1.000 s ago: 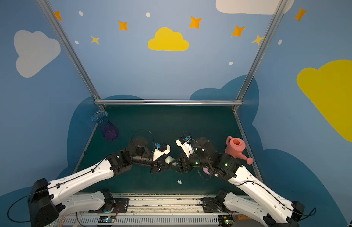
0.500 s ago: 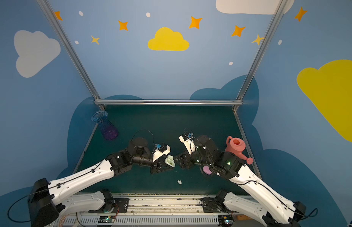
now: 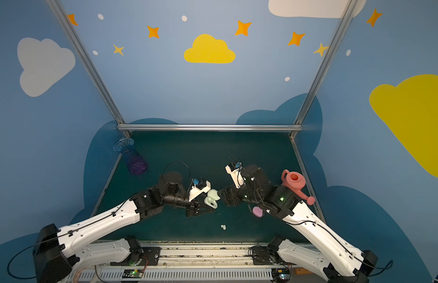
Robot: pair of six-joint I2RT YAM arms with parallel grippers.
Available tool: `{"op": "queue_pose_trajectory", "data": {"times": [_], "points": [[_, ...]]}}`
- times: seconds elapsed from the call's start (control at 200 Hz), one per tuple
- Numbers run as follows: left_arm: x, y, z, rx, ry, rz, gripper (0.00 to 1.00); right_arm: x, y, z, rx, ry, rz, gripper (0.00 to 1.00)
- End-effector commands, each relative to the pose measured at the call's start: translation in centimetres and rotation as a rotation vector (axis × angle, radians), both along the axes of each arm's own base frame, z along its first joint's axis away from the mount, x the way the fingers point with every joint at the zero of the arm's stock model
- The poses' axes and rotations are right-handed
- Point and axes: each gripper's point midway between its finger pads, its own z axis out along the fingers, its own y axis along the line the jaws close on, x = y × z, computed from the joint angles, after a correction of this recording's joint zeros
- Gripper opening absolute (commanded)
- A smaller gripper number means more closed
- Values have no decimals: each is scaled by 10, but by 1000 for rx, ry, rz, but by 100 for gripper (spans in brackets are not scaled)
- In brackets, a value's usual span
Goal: Insert wireless bluetooth earbuds into charging case
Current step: Open the charging case, then rotate the wireless bluetooth earbud at the bottom-center of the table.
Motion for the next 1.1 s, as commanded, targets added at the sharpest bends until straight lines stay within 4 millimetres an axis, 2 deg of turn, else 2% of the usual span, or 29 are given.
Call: {"op": "queue_pose_trajectory", "data": {"times": [0.0,0.421,0.621,0.781,0.961,1.096], "points": [[-12,-3,31,-109,-67,-70,6,4,-5,1,-14,19,-34,77],[11,-4,25,-182,-70,76,6,-16,2,30,111,146,-12,89],[24,8,20,-186,-123,187,3,-19,-9,29,104,197,-67,95],[31,18,22,-186,-149,249,3,-30,-14,3,109,287,-110,97],[36,27,14,-167,-148,302,3,-38,-26,-54,48,383,-228,97],[38,33,10,-152,-143,315,3,-47,-26,-95,-35,400,-219,97]]}}
